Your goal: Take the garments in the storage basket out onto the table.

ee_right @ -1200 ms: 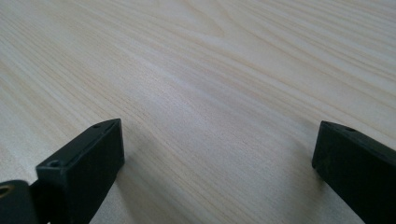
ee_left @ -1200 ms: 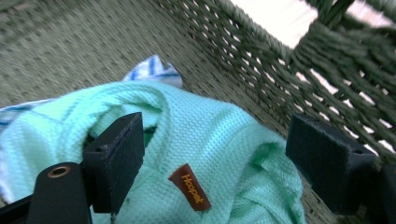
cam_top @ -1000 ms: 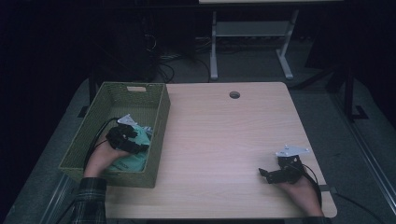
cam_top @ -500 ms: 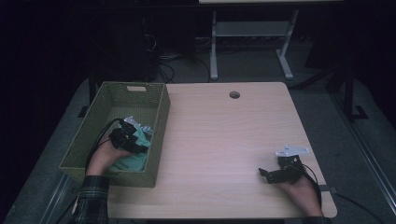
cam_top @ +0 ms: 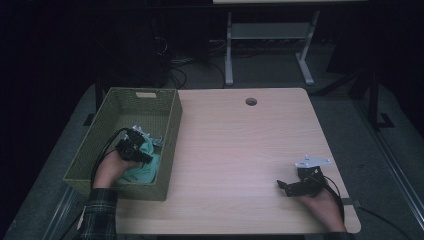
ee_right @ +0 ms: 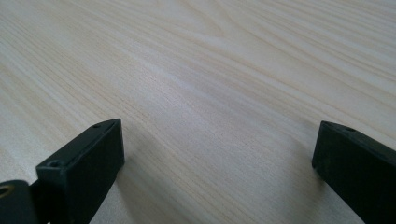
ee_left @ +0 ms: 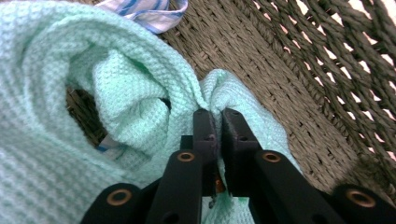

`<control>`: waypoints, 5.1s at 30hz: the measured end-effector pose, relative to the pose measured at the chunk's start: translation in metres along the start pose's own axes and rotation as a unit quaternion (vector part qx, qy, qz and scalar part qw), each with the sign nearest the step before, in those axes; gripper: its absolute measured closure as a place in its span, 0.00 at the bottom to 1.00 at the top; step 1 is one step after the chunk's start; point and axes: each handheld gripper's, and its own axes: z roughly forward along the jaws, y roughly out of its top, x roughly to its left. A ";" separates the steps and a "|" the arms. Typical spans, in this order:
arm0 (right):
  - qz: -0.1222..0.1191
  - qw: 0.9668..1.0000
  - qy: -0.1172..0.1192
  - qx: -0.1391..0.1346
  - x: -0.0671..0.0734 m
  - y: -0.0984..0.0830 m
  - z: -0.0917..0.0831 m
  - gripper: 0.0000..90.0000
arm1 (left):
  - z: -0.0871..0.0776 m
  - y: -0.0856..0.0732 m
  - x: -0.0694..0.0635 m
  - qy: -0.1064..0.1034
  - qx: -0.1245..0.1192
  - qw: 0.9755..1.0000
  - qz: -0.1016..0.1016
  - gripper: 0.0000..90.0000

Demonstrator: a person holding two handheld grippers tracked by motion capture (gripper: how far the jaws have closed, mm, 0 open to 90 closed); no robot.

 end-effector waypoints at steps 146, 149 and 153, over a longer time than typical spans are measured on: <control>0.004 1.000 -0.003 0.002 0.000 0.000 0.000 0.02 | -0.064 0.132 -0.151 -0.185 -0.391 0.890 0.142 0.96; 0.004 1.000 -0.003 0.002 0.000 0.000 0.000 0.02 | -0.058 0.134 -0.156 -0.189 -0.383 0.892 0.146 0.96; 0.004 1.000 -0.002 0.002 0.000 0.000 0.000 0.02 | -0.048 0.135 -0.160 -0.188 -0.369 0.897 0.153 0.96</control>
